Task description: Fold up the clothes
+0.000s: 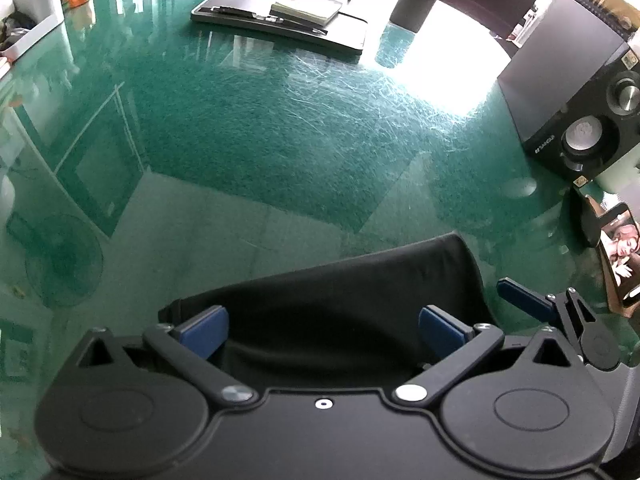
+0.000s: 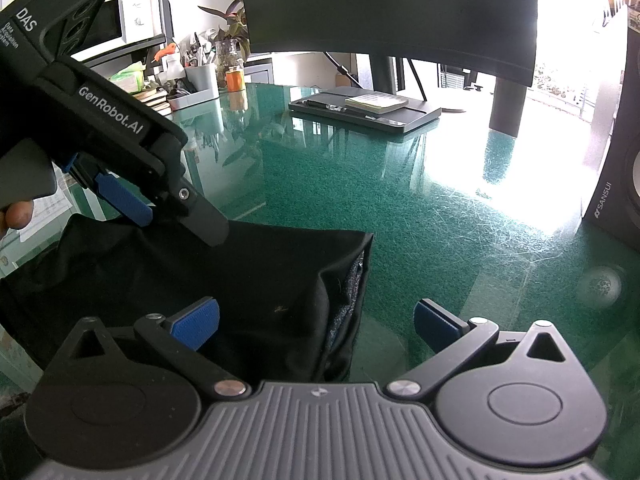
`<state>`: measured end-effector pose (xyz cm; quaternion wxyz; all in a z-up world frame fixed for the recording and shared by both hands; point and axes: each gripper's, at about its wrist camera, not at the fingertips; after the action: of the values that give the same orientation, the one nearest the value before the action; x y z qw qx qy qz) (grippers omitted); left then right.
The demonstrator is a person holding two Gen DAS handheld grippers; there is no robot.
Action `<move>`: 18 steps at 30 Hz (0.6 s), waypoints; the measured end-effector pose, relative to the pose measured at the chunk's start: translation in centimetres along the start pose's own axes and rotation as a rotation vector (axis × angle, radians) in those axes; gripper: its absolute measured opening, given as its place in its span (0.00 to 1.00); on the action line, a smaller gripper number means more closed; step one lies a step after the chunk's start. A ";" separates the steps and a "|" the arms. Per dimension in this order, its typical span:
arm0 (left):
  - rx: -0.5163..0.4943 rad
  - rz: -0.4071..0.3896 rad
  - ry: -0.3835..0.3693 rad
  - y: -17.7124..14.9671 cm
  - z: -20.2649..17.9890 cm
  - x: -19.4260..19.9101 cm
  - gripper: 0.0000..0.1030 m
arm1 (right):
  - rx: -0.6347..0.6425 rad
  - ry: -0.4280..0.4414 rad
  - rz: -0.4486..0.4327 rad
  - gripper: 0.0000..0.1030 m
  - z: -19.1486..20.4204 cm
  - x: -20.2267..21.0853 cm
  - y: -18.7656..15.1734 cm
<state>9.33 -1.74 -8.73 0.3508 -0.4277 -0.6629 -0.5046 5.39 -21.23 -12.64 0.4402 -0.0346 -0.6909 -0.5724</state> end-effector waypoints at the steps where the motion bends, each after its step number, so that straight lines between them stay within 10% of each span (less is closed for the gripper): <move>1: -0.004 0.000 0.001 0.0 -0.1 0.0 1.00 | 0.000 0.000 0.000 1.00 0.0 0.0 0.0; 18: 0.003 -0.011 0.000 0.1 0.1 0.4 0.99 | 0.000 0.000 0.000 1.00 0.0 0.0 0.0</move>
<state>9.24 -1.56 -8.31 0.3485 -0.4235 -0.6659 -0.5056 5.37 -21.28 -12.66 0.4402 -0.0344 -0.6910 -0.5724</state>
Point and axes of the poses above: each gripper's, at about its wrist camera, not at the fingertips, and x roughly against the way its jaws point, z to its left, y to its top, and after that the axes turned 2 degrees about x, right-handed
